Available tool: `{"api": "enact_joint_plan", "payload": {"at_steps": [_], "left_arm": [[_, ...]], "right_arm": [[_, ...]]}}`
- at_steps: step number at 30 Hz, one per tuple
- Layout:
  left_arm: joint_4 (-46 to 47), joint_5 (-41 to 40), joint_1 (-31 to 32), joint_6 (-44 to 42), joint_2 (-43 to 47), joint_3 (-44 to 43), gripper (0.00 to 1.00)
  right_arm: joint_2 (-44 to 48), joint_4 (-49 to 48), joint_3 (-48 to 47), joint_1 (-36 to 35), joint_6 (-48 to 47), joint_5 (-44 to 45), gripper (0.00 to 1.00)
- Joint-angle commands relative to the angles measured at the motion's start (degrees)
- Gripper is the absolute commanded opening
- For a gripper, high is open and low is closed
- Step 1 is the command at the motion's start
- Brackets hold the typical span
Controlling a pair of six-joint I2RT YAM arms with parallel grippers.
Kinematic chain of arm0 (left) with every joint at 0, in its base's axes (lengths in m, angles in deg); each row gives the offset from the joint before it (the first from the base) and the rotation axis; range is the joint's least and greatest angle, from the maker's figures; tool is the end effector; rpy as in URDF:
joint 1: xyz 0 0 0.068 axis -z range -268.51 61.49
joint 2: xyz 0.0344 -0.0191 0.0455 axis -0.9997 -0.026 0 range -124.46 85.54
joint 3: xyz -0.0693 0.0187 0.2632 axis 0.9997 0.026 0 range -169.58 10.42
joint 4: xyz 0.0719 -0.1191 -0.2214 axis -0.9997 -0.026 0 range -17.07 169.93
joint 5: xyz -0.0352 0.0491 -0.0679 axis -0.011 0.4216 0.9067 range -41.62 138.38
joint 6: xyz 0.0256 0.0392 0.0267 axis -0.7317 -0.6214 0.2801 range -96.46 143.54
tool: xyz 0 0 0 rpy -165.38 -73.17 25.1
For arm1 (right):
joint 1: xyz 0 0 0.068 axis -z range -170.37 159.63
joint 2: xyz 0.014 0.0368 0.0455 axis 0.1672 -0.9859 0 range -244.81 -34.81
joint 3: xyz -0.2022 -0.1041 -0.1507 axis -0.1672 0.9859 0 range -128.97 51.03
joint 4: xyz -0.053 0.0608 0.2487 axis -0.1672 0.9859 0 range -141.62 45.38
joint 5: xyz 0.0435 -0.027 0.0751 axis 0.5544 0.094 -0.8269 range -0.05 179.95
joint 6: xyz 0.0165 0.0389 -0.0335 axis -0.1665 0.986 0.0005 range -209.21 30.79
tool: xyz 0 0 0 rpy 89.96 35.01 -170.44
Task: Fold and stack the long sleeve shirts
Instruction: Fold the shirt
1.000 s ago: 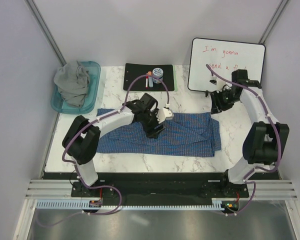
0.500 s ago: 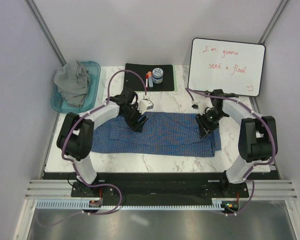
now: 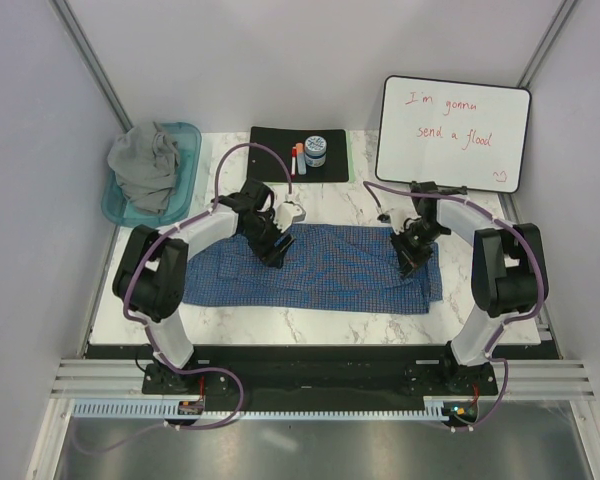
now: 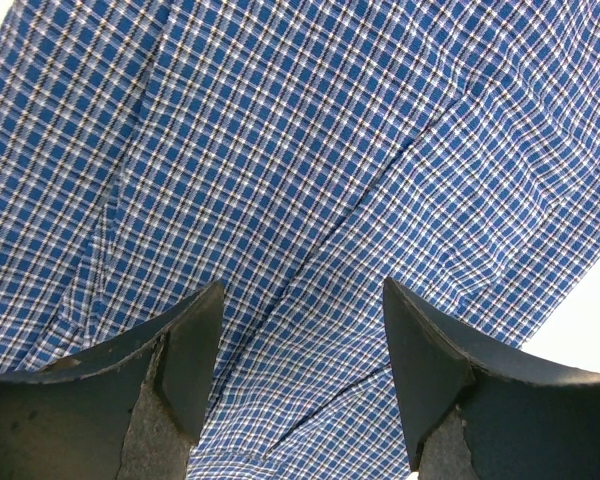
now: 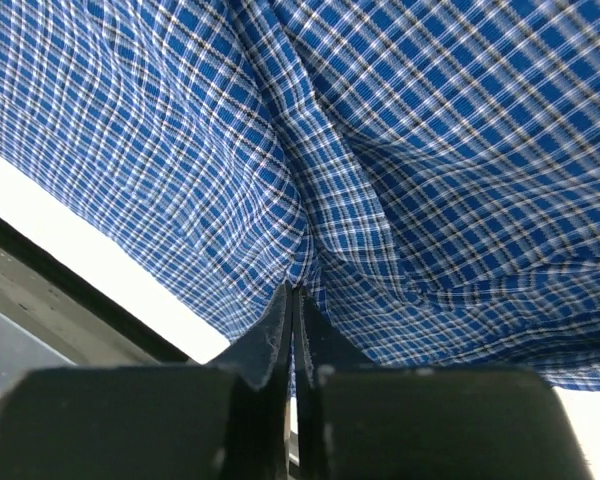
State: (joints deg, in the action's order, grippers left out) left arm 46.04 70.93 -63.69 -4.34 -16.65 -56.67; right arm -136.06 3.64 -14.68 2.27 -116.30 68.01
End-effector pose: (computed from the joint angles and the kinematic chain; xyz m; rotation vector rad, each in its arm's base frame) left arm 0.3111 -0.1590 0.1800 1.2969 2.3920 -0.5285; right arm 0.3000 0.0522 0.1719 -0.8946 2.8994 0.5832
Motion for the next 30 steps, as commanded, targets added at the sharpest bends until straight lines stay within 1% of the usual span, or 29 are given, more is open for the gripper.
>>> {"api": "enact_joint_plan", "payload": {"at_steps": [1, 6, 11, 13, 14, 17, 19, 20, 22, 23, 24, 28, 30], "left_arm": [[0.84, 0.13, -0.82, 0.54, 3.05, 0.47, 0.72], [0.76, 0.04, -1.96, 0.63, 4.28, 0.82, 0.72], [0.58, -0.57, -3.81, -0.24, 4.81, 1.26, 0.72], [0.4, -0.75, -4.42, -0.77, 5.07, 1.87, 0.72], [0.32, -1.1, -4.69, -1.03, 5.07, 2.05, 0.72], [-0.39, -1.71, -6.71, -1.48, 4.64, 2.75, 0.73], [-1.26, -2.85, -8.9, -1.65, 3.85, 2.93, 0.73], [-1.53, -3.38, -9.61, -2.09, 3.67, 3.02, 0.73], [-2.23, -5.04, -11.63, -2.88, 3.49, 3.81, 0.72], [-2.67, -5.75, -12.16, -4.1, 3.66, 4.42, 0.72], [-2.67, -6.63, -13.21, -4.81, 3.67, 5.64, 0.72], [-3.73, -10.14, -16.2, -8.32, 3.23, 8.73, 0.71], [-4.17, -10.68, -18.21, -9.12, 3.49, 10.57, 0.7]], "right_arm": [[0.35, 0.46, -3.63, -0.38, -0.42, 1.36, 0.0], [2.02, -0.59, -6.88, -0.47, -0.59, 3.65, 0.0], [-1.75, -1.65, -5.84, -0.73, -0.77, 5.67, 0.0], [-3.33, -3.49, -4.96, -1.25, -0.24, 7.6, 0.01], [-3.77, -4.28, -4.08, -1.35, -0.16, 8.22, 0.05], [-5.88, -7.36, -3.72, -1.78, 0.02, 11.55, 0.1], [-7.64, -8.68, -4.42, -2.05, 0.11, 13.31, 0.12], [-8.17, -9.21, -5.21, -2.14, 0.11, 13.76, 0.16], [-8.96, -9.65, -6.09, -2.92, 0.37, 14.28, 0.17], [-9.14, -9.74, -6.96, -3.36, 0.55, 14.46, 0.2], [-9.4, -9.65, -7.58, -3.8, 0.81, 14.38, 0.2], [-10.19, -9.82, -10.04, -7.83, 1.95, 15.25, 0.23], [-11.41, -10.09, -11.19, -9.16, 2.66, 16.04, 0.24]]}}
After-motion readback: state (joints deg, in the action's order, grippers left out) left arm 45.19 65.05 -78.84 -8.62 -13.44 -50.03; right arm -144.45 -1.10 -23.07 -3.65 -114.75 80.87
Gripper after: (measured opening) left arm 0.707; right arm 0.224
